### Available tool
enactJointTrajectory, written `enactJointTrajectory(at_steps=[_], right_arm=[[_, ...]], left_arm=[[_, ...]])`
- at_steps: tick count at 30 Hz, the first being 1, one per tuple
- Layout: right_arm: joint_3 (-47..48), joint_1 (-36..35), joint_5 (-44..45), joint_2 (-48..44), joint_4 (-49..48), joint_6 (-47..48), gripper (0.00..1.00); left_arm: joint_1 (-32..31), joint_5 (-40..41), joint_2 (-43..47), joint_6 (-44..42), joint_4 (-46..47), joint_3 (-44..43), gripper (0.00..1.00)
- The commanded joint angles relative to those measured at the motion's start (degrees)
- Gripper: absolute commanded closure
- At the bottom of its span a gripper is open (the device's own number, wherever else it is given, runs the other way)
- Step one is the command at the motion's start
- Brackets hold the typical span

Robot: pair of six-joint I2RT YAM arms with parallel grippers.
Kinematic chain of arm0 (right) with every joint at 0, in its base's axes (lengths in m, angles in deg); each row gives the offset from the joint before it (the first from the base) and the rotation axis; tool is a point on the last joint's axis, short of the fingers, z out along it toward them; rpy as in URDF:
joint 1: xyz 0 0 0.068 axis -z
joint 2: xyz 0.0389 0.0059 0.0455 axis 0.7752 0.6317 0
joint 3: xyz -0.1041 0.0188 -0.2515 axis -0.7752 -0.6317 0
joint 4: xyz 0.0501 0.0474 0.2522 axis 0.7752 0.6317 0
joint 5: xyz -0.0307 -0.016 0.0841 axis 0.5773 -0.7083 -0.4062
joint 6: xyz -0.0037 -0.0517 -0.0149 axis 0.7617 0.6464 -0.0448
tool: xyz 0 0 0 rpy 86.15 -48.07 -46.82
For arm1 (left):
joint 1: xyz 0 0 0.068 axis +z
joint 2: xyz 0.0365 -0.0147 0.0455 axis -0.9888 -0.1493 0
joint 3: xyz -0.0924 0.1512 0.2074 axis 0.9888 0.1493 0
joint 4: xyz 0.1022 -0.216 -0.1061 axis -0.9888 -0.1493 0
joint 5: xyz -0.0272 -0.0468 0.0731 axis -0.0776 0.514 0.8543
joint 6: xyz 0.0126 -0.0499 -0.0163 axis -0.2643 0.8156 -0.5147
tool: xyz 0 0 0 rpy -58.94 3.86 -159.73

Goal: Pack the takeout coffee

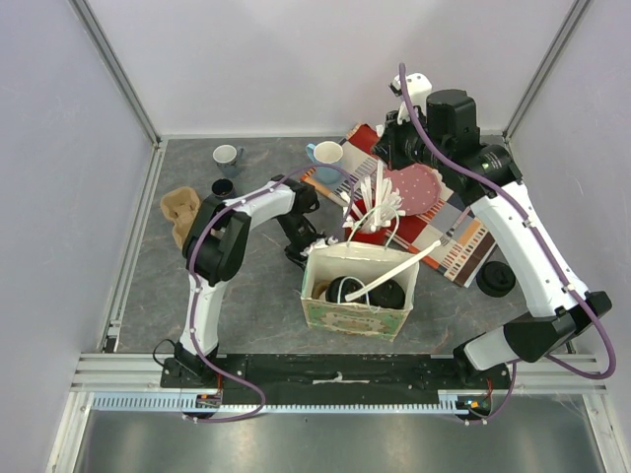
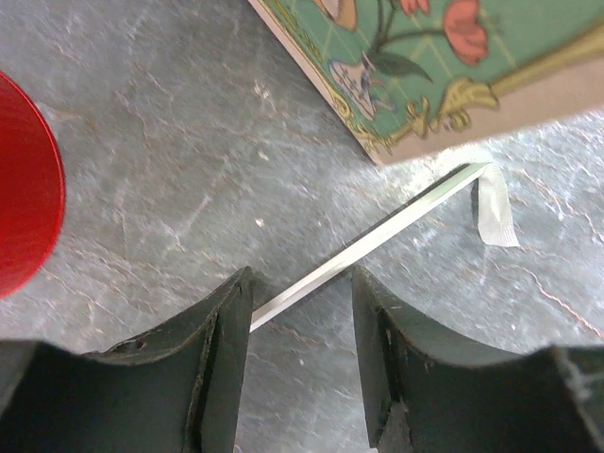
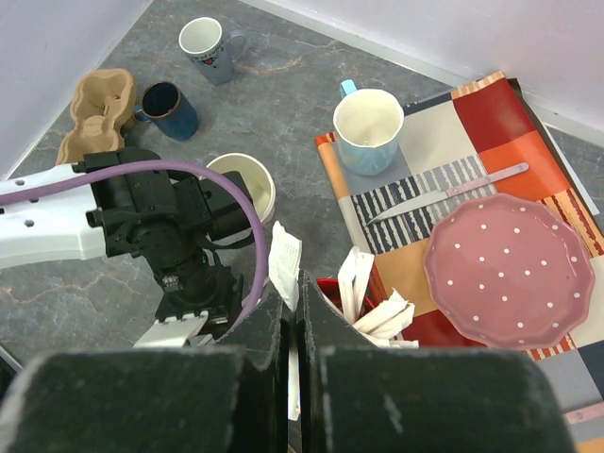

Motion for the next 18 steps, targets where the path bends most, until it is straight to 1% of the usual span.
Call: enactJointTrajectory(at_steps=[1, 6, 10, 13, 16, 18], right_arm=[[2.05, 0.38, 0.25, -1.50, -0.87, 0.75, 1.00], [2.40, 0.55, -0.54, -0.80, -1.92, 0.49, 1.00], [3.19, 0.55, -0.72, -0.27, -1.84, 0.66, 1.00], [3.28, 0.73, -0.54, -0.53, -1.84, 0.66, 1.00], [3.28, 0.82, -0.72, -0.53, -1.84, 0.66, 1.00], [3.28, 0.91, -0.98, -0.44, -1.92, 0.75, 1.00]], left_arm=[[2.26, 5.40, 0.49, -24.10, -2.40, 0.60, 0.48], [2.70, 1.70, 1.02, -24.36, -4.16, -1.15, 0.48], [2.79, 1.43, 0.93, -24.27, -3.99, -1.07, 0.52], [3.23, 1.87, 1.28, -24.10, -5.74, -0.89, 0.53], [3.76, 1.44, 2.16, -24.53, -7.75, -0.98, 0.53], [4.02, -0.31, 2.86, -25.06, -8.64, -0.89, 0.51]])
